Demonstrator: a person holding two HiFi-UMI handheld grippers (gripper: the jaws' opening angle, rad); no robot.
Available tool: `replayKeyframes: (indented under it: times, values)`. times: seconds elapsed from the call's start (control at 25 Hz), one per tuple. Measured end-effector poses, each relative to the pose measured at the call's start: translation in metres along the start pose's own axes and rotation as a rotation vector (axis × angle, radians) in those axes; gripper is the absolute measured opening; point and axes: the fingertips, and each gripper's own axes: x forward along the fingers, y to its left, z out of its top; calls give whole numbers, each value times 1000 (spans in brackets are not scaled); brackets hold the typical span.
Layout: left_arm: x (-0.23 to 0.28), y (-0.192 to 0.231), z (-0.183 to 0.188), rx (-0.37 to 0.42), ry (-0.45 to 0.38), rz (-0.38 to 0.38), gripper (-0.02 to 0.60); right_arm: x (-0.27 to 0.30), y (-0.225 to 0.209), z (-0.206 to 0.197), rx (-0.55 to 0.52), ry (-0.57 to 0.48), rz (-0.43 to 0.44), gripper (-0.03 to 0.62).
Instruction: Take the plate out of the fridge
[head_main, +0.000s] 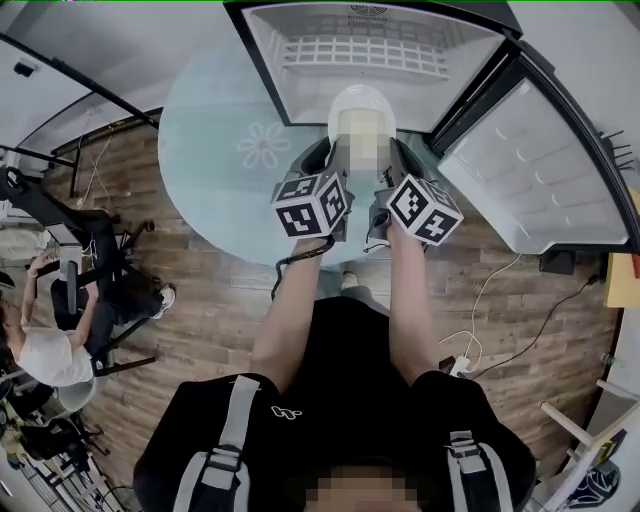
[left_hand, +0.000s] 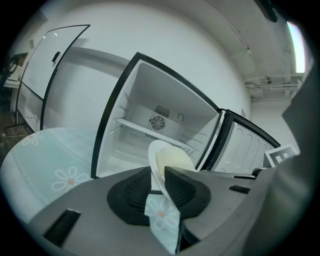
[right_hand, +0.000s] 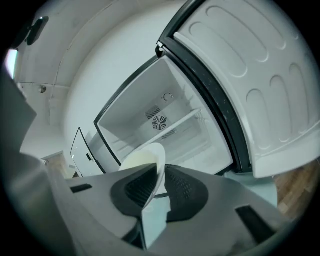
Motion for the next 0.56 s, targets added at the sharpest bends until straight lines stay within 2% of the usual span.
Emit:
replayKeyframes:
  times: [0.28,0.56]
  values:
    - [-33,1,-1,-18,-26,7,78,-23,21,-7,-19,-2,26,57]
    - [-50,-12,-13,-18,-29,-3,77,-44,16,-15,4,-1,32,57]
